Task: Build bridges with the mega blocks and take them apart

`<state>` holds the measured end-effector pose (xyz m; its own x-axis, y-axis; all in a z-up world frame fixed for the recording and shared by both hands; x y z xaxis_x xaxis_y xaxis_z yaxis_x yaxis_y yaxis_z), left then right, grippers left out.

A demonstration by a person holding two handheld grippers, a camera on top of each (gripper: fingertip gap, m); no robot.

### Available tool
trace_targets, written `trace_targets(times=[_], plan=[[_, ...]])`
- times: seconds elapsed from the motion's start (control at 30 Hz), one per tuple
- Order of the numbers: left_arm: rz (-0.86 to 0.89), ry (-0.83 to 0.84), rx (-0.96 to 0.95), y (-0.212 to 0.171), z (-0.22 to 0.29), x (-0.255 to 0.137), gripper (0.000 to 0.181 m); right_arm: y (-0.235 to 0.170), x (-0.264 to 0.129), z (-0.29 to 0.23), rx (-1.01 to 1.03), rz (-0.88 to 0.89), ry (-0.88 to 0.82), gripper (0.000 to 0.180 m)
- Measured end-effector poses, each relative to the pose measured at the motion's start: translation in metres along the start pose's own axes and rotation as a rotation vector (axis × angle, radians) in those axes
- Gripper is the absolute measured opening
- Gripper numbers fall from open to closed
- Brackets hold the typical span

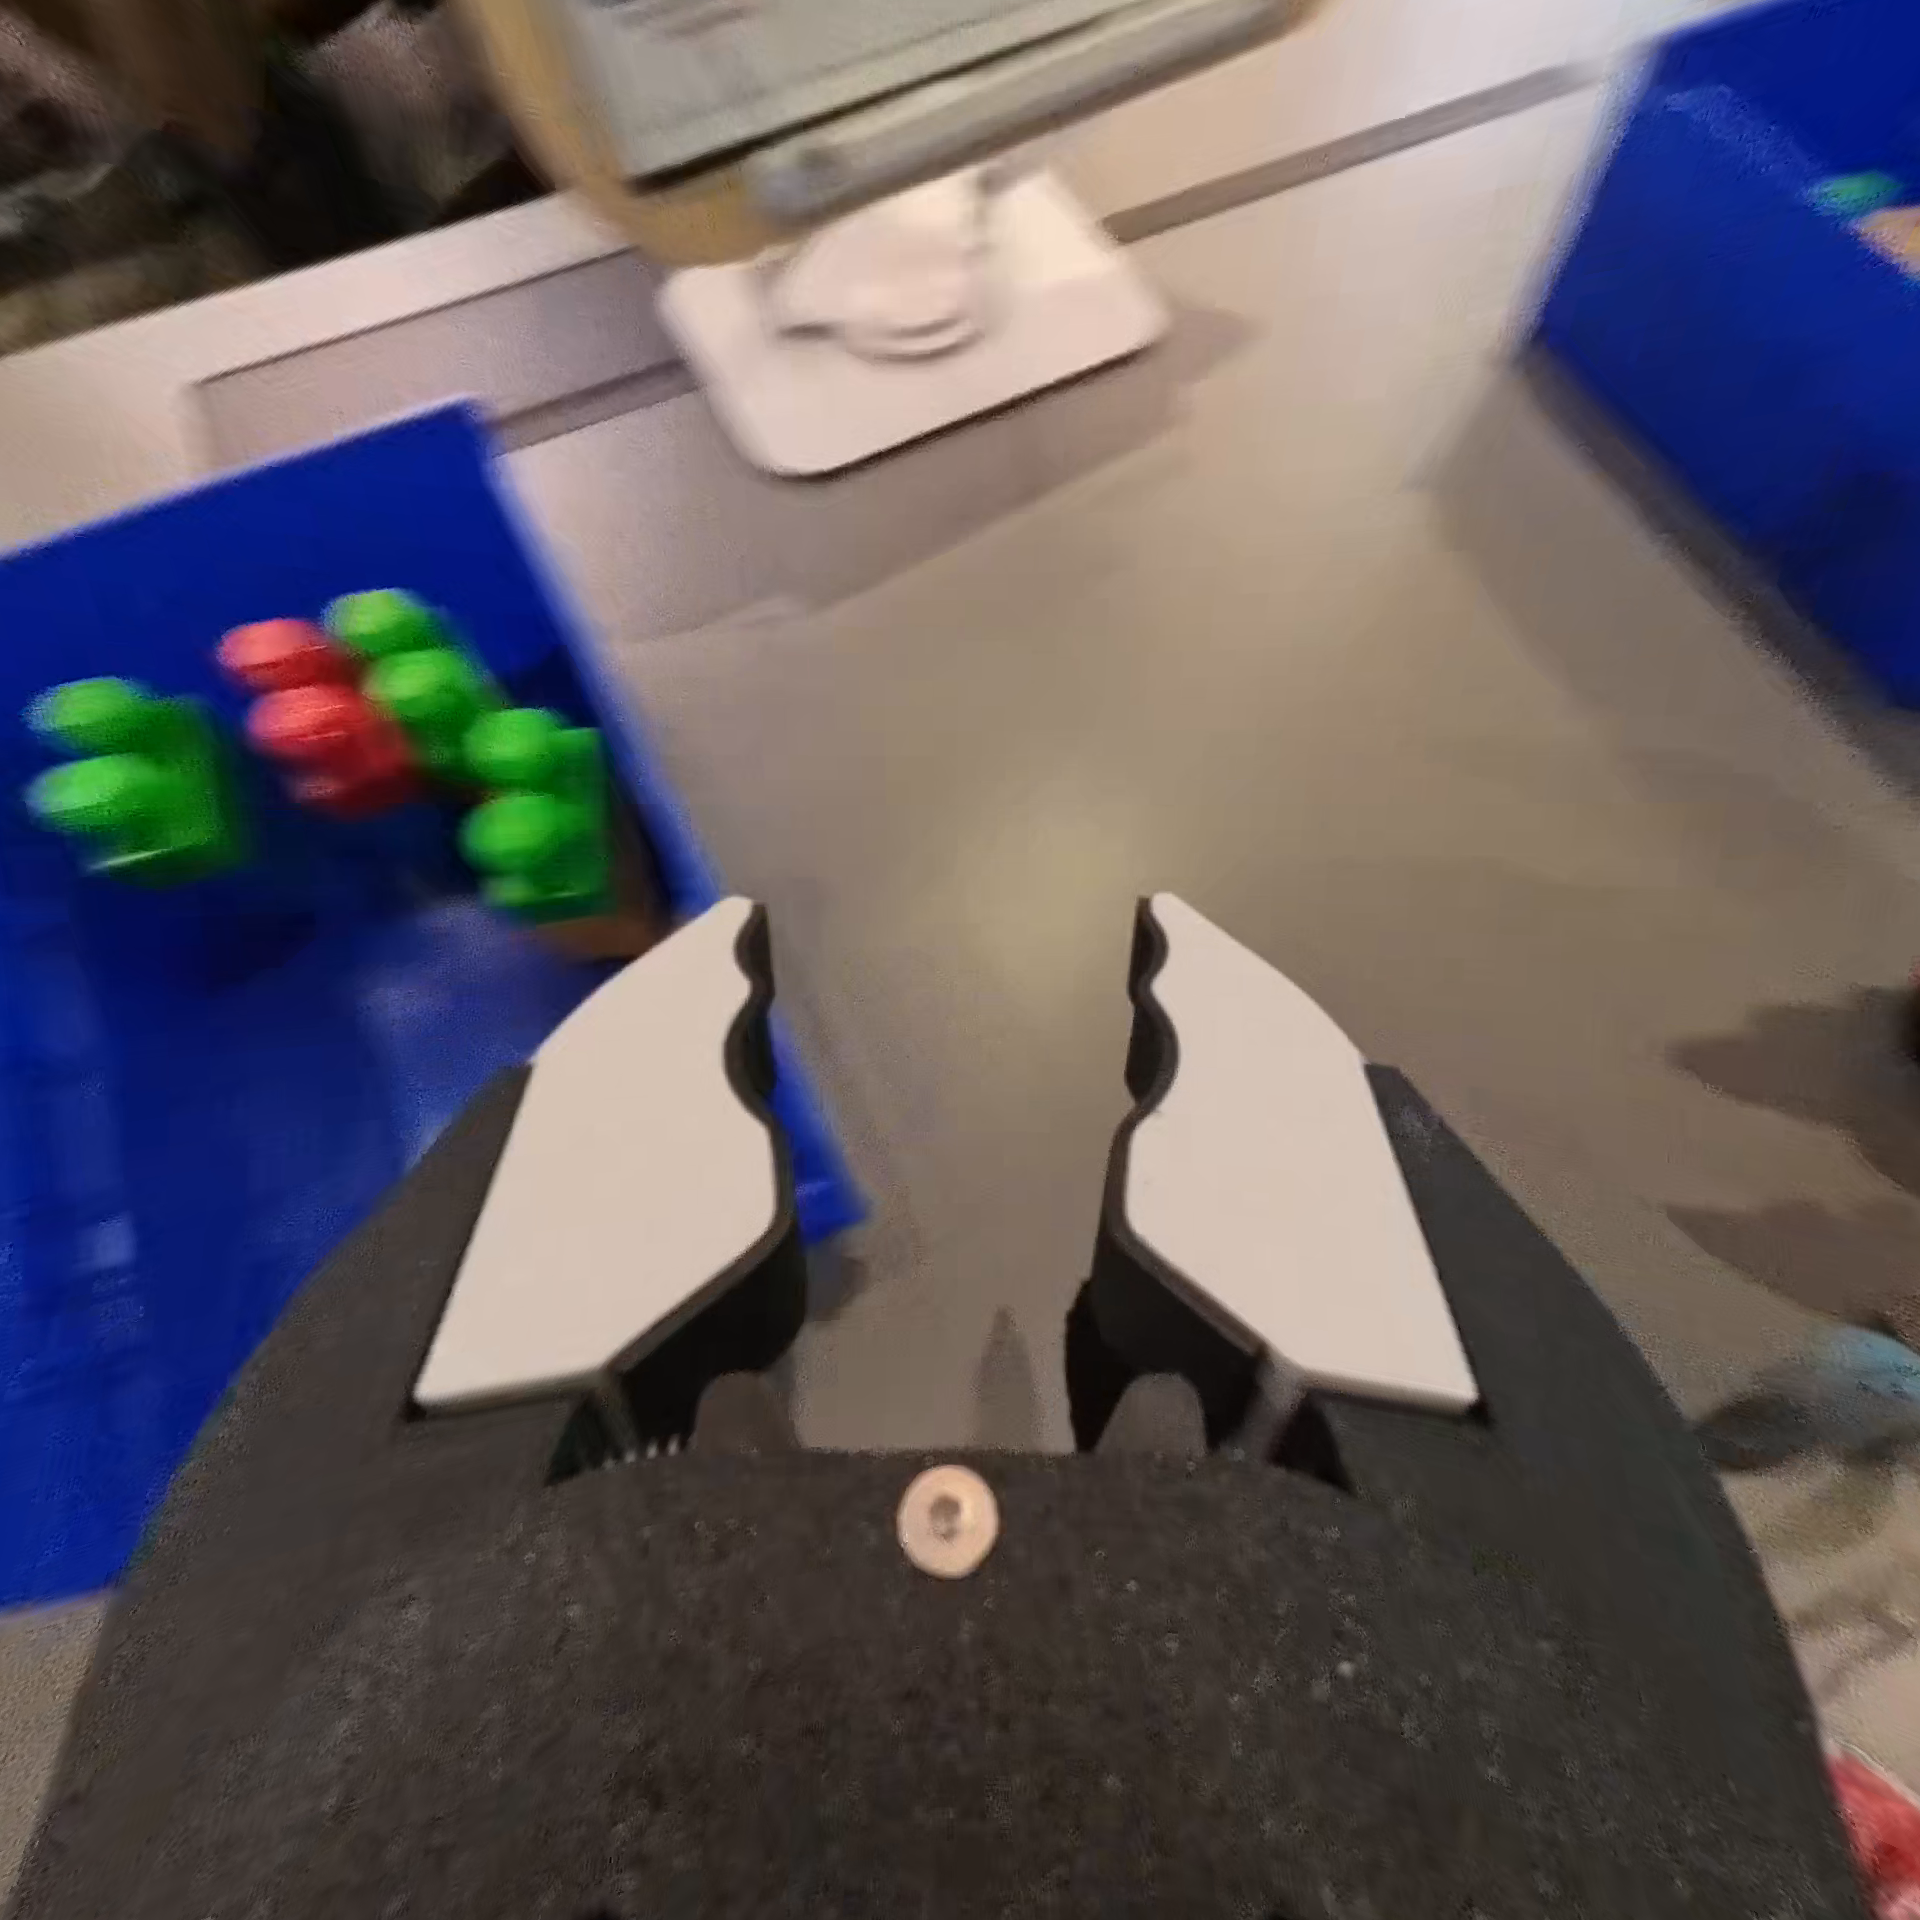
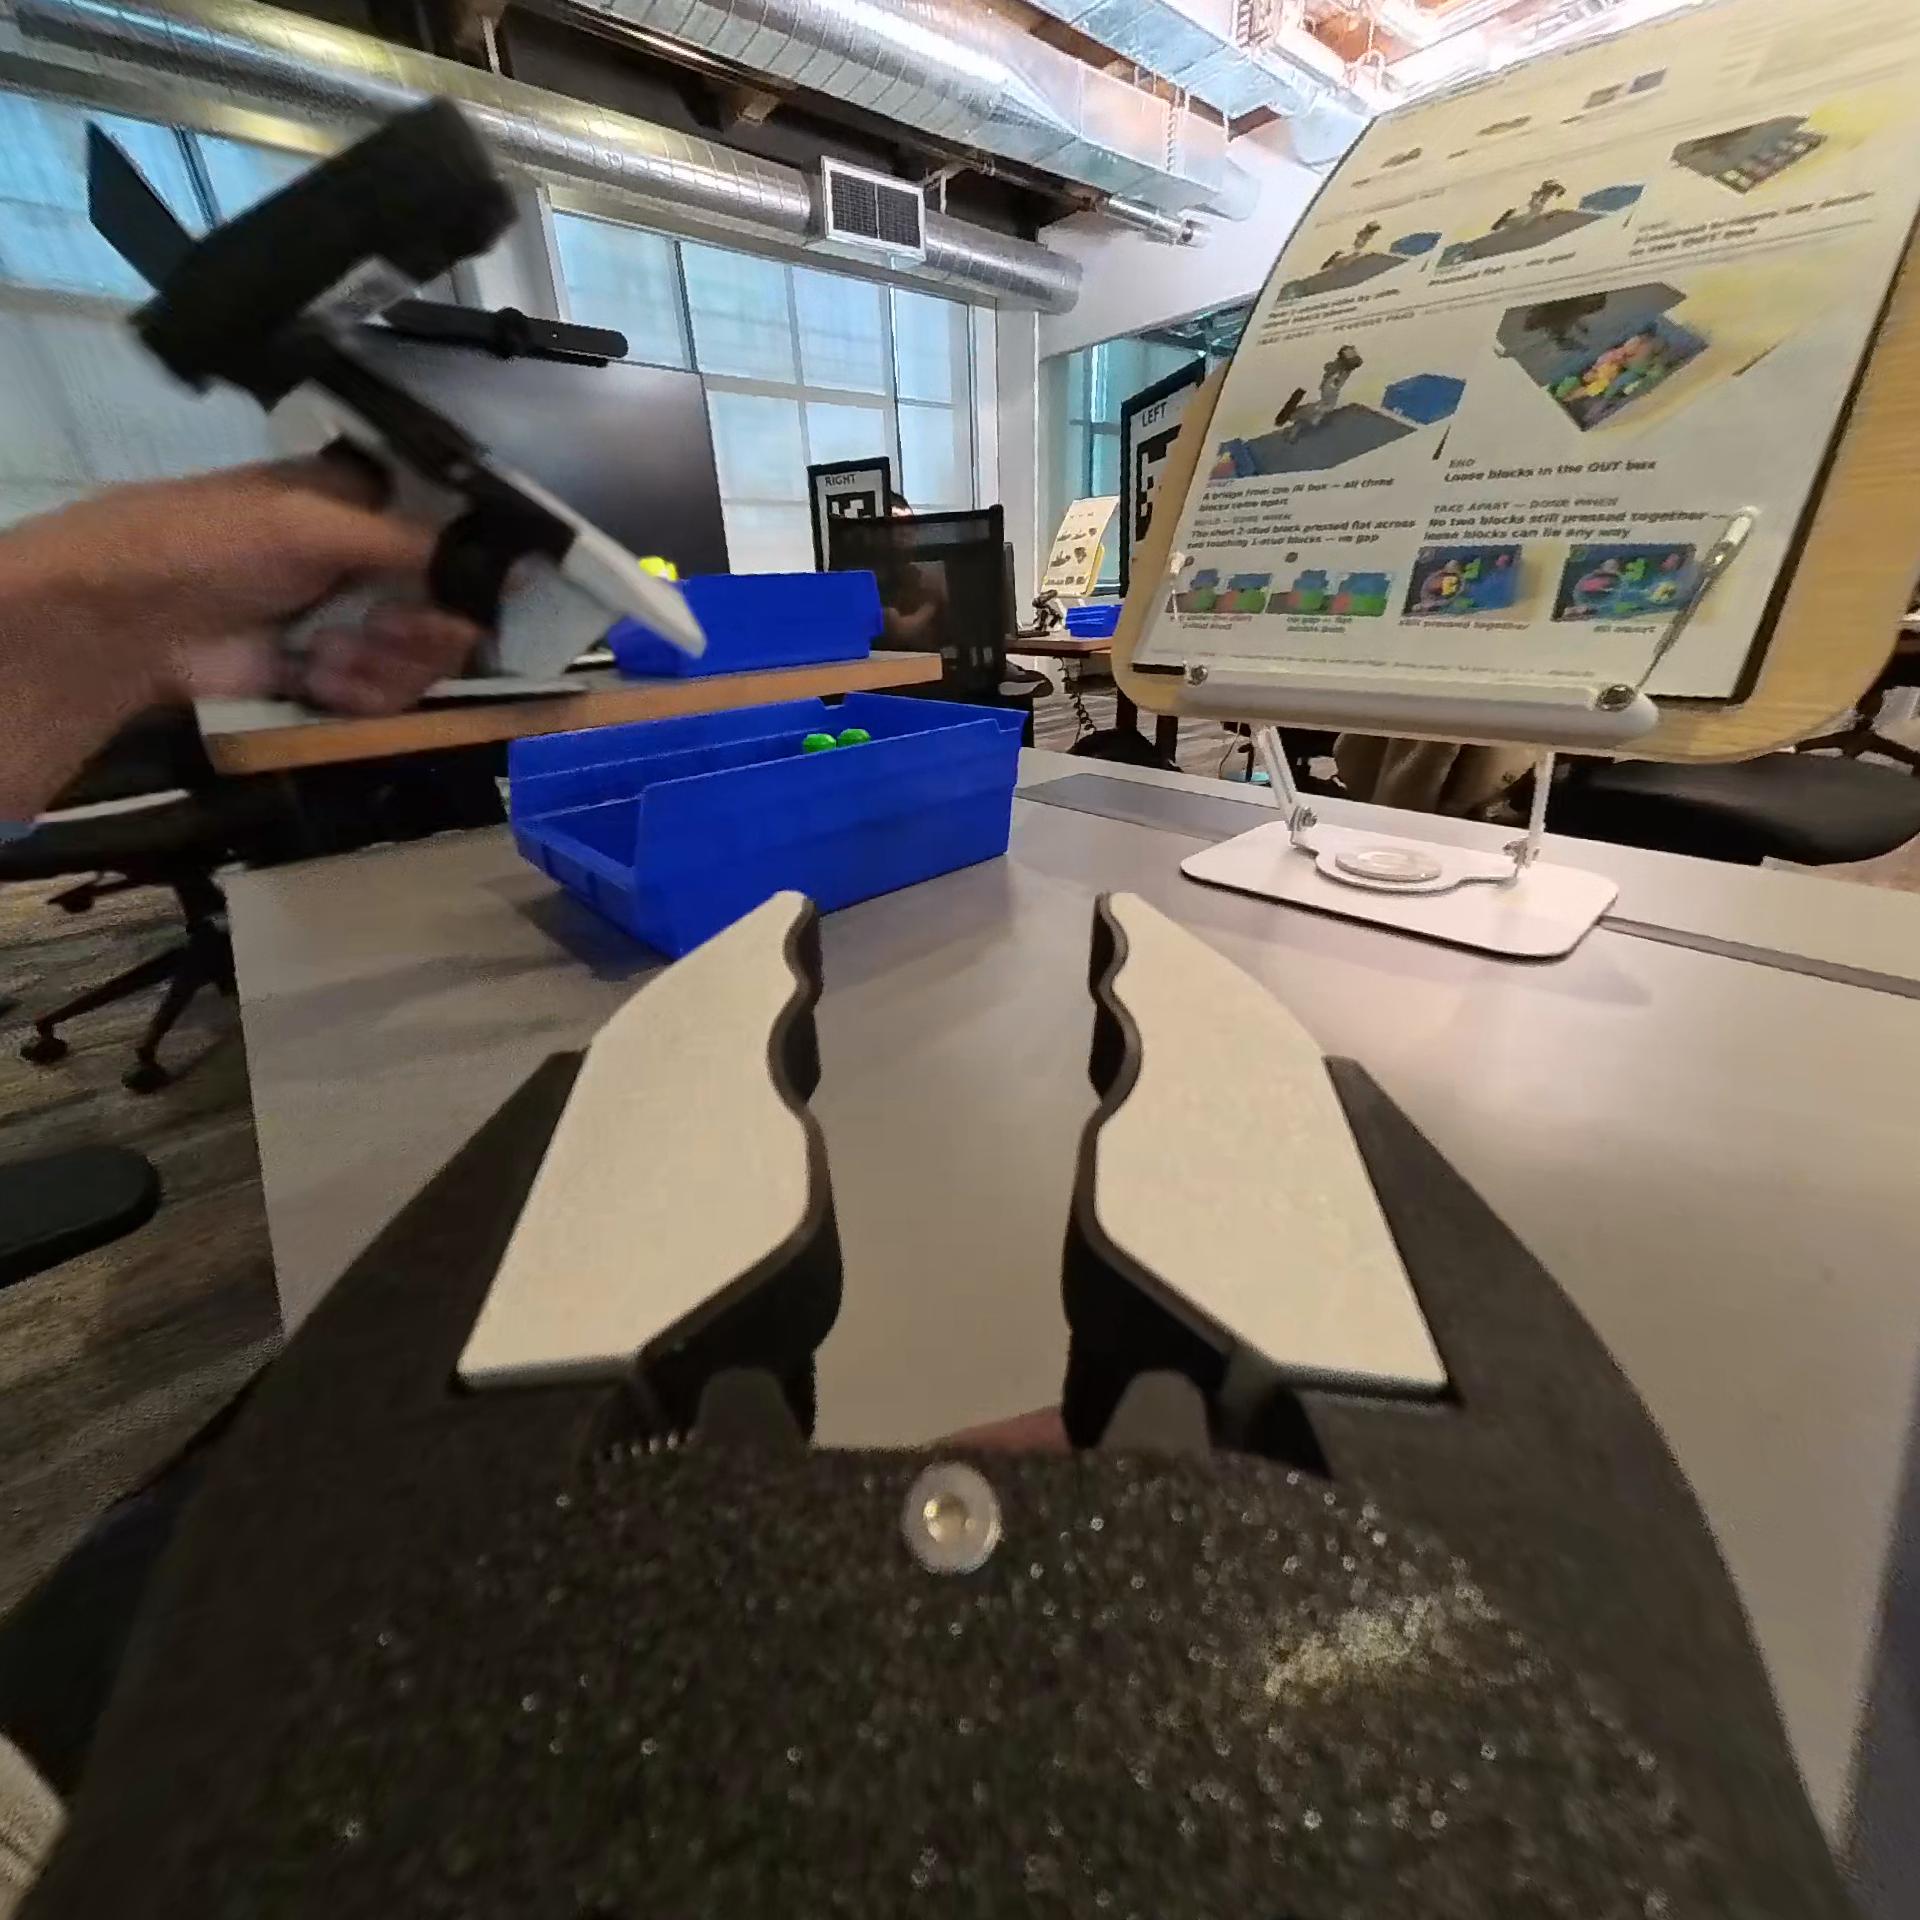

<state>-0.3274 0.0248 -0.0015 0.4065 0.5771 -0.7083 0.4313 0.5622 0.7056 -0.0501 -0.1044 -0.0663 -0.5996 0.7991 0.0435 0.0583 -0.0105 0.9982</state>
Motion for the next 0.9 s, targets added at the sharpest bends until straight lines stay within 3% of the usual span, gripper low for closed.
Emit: trace_targets(times=[0.1, 0.2, 0.37, 0.53, 0.6, 0.73, 0.9], plan=[[-0.148, 0.103, -0.078, 0.029, -0.065, 0.017, 0.067, -0.001, 0.004, -0.001, 0.001, -0.007, 0.017, 0.048], [-0.323, 0.170, -0.101, 0.035, -0.108, 0.051, 0.064, -0.001, 0.003, 0.000, 0.004, -0.006, 0.021, 0.047], [-0.522, 0.136, -0.115, 0.020, -0.122, 0.102, 0.060, -0.001, 0.000, 0.003, 0.033, 0.004, 0.025, 0.046], [-0.612, 0.155, -0.119, 0.000, -0.129, 0.138, 0.052, -0.002, -0.002, 0.007, 0.076, 0.007, 0.030, 0.046], [-0.637, 0.103, -0.124, -0.008, -0.128, 0.146, 0.036, -0.002, -0.003, 0.009, 0.085, 0.005, 0.029, 0.046], [-0.523, 0.206, -0.041, 0.004, -0.134, 0.131, 0.036, -0.003, -0.002, 0.010, 0.091, 0.003, 0.029, 0.046], [-0.269, 0.245, 0.108, 0.038, -0.093, 0.070, 0.036, -0.006, 0.000, 0.011, 0.076, -0.024, 0.003, 0.044]])
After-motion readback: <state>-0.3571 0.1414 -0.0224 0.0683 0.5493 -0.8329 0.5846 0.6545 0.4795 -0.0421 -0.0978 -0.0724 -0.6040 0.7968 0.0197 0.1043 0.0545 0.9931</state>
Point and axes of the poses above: each gripper's, where its closed fingertips meet, x out along the fingers, y out of its top, z = x × y across the jaws, the point moved 5 cm from there along -x, back along the fingers, and after that the axes turned 6 degrees about -z, right-handed, at the moved point
